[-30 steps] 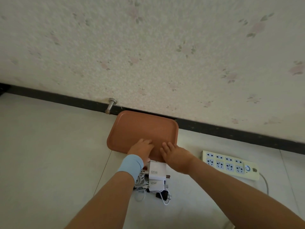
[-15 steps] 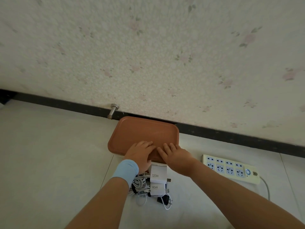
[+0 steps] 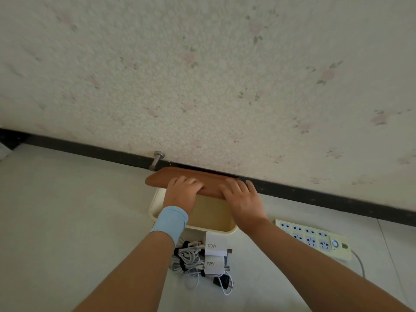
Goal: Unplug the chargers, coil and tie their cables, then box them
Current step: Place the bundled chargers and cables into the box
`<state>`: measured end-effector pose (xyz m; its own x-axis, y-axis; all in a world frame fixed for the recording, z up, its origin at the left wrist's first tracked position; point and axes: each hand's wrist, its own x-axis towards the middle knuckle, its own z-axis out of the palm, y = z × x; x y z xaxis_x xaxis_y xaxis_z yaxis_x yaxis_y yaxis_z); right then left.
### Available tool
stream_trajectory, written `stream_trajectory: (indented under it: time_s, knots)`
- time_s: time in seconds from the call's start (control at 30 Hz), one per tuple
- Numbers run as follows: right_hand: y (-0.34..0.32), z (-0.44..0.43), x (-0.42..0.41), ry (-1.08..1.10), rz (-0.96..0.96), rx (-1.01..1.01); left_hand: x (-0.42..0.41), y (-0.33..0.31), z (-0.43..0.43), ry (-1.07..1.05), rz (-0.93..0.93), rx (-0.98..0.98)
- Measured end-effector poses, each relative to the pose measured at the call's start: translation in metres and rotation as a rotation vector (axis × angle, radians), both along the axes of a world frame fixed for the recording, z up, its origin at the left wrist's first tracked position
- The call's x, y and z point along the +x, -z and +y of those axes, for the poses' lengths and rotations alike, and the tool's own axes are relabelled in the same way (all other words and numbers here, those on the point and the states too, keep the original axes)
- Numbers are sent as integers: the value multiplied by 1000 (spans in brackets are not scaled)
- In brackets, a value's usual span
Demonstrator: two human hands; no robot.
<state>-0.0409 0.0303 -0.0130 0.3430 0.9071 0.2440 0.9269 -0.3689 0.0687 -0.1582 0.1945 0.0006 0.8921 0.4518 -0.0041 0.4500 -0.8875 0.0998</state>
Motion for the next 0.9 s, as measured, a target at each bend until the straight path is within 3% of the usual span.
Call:
stream_trajectory:
  time_s: [0.17, 0.43, 0.63, 0.73, 0.9]
  knots:
    - [-26, 20, -2, -49, -136, 75, 20, -30, -3, 46, -125, 82]
    - [-74, -17, 30, 129, -68, 43, 26, -75, -4, -1, -228, 143]
    - [-95, -58, 43, 266, -107, 24, 61, -83, -47, 61, -286, -137]
    - [-92, -66, 50, 207, -122, -7, 93, -85, -80, 135, -247, -194]
    - [-84, -91, 78, 323, -20, -113, 125, -73, -109, 106, -270, -212]
